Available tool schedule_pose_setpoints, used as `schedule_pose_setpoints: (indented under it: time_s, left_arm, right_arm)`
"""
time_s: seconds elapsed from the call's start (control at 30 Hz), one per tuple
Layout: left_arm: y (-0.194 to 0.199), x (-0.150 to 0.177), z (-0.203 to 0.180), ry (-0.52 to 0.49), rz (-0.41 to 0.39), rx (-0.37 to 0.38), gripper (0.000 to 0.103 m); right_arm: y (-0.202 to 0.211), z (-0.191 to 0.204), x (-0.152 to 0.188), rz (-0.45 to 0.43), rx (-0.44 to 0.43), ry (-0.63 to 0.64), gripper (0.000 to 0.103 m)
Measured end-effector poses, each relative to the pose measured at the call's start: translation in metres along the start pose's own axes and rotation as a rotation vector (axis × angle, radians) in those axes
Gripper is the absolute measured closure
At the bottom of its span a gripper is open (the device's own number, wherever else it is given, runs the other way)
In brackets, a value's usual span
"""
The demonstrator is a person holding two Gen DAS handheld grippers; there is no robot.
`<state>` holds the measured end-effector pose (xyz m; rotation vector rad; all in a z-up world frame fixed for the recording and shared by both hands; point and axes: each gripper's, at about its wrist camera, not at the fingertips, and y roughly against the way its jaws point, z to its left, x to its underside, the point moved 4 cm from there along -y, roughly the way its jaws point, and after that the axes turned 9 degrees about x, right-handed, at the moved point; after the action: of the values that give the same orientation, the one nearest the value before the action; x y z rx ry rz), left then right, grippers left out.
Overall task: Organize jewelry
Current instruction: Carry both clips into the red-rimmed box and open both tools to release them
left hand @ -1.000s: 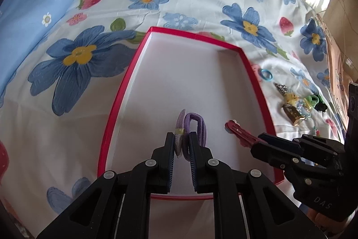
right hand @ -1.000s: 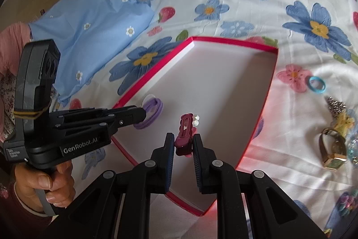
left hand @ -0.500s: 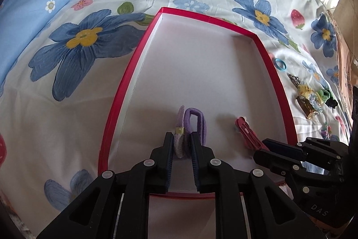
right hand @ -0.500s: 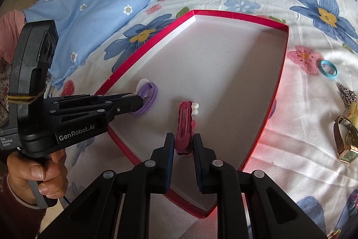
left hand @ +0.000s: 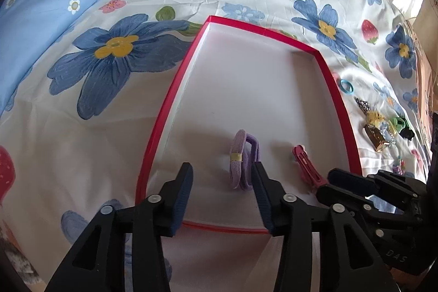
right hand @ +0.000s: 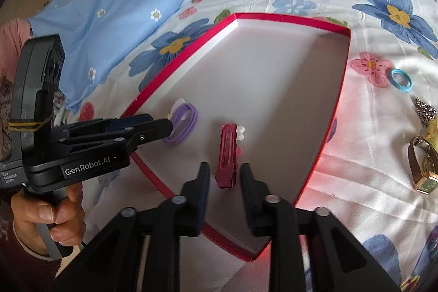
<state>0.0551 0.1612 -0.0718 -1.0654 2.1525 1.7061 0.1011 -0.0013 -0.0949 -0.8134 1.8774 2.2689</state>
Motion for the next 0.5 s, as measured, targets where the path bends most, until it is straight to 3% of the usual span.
schedule_pose_setpoints:
  time_s: [0.07, 0.23, 0.5]
  left_arm:
    - [0.005, 0.000, -0.001, 0.000, -0.009, -0.001, 0.056]
    - [0.017, 0.001, -0.011, -0.007, -0.026, 0.018, 0.051]
    - [0.019, 0.001, -0.047, -0.065, -0.014, 0.079, 0.048]
  right_arm:
    - [0.007, -0.001, -0.001, -0.017, -0.004, -0.011, 0.066]
    - [0.032, -0.011, -0.002, -0.080, -0.001, -0.049, 0.066]
    - [0.075, -0.061, 0.009, -0.141, 0.078, -0.146, 0.066]
